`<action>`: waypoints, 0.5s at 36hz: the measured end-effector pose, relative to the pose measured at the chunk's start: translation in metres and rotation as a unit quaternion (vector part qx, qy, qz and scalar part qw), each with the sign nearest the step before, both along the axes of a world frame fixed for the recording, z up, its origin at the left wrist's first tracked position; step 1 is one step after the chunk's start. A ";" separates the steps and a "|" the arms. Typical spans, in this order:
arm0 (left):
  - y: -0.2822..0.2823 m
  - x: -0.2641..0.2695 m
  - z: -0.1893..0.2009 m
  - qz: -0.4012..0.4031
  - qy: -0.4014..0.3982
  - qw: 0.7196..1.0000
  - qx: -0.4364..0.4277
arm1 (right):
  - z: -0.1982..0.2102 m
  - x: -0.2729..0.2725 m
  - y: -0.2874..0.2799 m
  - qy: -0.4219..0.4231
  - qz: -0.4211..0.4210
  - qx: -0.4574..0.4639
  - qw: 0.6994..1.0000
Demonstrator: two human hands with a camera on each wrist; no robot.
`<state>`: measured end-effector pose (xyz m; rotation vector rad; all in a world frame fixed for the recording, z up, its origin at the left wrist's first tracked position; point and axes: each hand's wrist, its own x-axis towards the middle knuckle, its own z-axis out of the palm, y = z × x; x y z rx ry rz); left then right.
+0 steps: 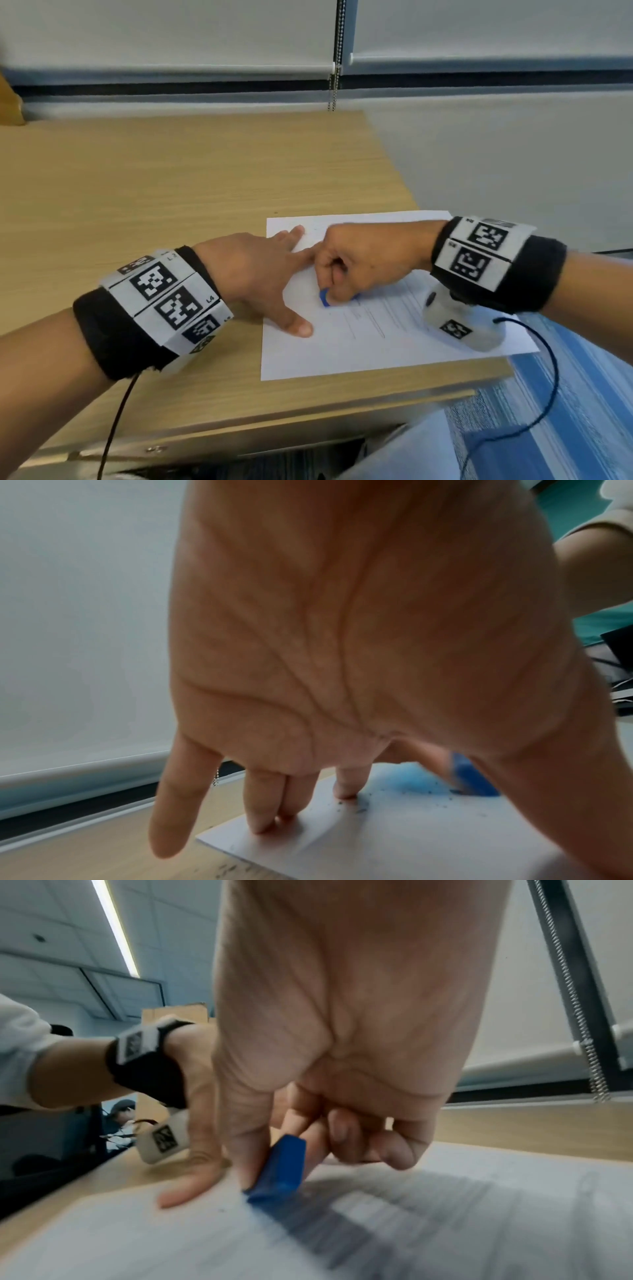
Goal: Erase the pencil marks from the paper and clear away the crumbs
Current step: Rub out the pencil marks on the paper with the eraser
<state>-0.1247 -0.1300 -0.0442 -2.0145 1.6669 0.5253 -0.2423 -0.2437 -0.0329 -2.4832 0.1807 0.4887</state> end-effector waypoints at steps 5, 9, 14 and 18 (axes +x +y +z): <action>0.000 0.001 -0.003 -0.007 -0.002 1.000 0.000 | -0.005 -0.010 0.002 0.012 0.017 -0.005 1.000; -0.001 0.002 -0.005 0.000 -0.002 1.000 0.003 | -0.001 -0.018 0.005 0.082 0.067 0.001 0.994; -0.001 0.003 -0.004 0.002 0.002 1.000 0.008 | -0.001 -0.016 -0.009 0.003 0.004 -0.033 0.999; -0.003 0.000 -0.002 0.007 -0.006 1.000 0.016 | -0.005 -0.029 0.004 0.063 0.061 0.008 0.996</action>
